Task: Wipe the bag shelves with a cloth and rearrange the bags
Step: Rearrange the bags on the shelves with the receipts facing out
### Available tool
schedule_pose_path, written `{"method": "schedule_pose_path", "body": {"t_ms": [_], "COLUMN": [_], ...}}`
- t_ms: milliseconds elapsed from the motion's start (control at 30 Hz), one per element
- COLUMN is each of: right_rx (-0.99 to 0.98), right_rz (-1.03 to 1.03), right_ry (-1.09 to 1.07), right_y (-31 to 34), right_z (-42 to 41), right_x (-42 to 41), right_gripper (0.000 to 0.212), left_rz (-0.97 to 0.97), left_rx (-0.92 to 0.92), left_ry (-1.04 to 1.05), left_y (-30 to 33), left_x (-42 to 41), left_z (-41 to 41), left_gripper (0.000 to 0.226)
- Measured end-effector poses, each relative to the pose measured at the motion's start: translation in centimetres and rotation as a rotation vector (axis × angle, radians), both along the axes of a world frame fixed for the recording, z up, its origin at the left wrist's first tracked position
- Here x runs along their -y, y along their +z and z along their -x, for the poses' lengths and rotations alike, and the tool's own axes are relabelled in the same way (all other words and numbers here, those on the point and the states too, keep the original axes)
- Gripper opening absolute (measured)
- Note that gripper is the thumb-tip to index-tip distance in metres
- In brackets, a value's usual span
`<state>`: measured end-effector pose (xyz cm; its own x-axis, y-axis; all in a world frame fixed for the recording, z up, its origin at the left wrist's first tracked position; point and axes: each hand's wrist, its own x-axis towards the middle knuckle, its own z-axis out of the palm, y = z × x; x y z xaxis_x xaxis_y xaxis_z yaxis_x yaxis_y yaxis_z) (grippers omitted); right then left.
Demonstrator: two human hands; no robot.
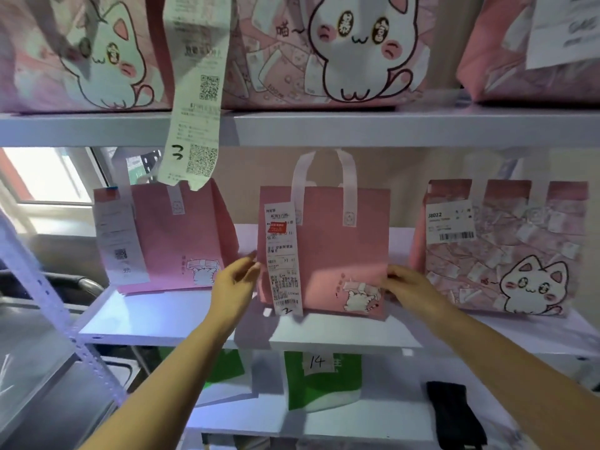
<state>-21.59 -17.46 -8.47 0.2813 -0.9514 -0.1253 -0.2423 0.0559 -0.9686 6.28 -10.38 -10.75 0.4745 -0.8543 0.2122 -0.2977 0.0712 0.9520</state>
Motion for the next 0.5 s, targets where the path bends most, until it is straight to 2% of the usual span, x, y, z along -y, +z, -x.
{"method": "schedule_pose_path", "body": {"t_ms": [200,300,400,500], "right_rx": [-0.102,-0.121,-0.104,-0.061], "right_rz": [0.122,0.143,0.18,0.221], "right_ry": [-0.032,-0.035,-0.055,-0.103], "right_y": [0.1,0.8,1.9,2.9], "right_z": [2.8,3.6,4.4,5.6], "right_x": [-5.6,-8.2,-10.8,-12.9], "right_gripper": [0.024,0.018,0.017,0.018], "left_rz": [0.001,0.063,0.137,0.223], "left_rx": [0.062,0.022,-0.085,-0.234], "left_ry": [-0.013,0.016,-0.021,-0.124], "left_y": [-0.3,1.3,3.5,6.1], "left_x": [-5.2,-7.5,-10.1,-12.4], "left_z": [1.5,2.4,3.8,5.6], "left_gripper": [0.012,0.014,0.009,0.019]}}
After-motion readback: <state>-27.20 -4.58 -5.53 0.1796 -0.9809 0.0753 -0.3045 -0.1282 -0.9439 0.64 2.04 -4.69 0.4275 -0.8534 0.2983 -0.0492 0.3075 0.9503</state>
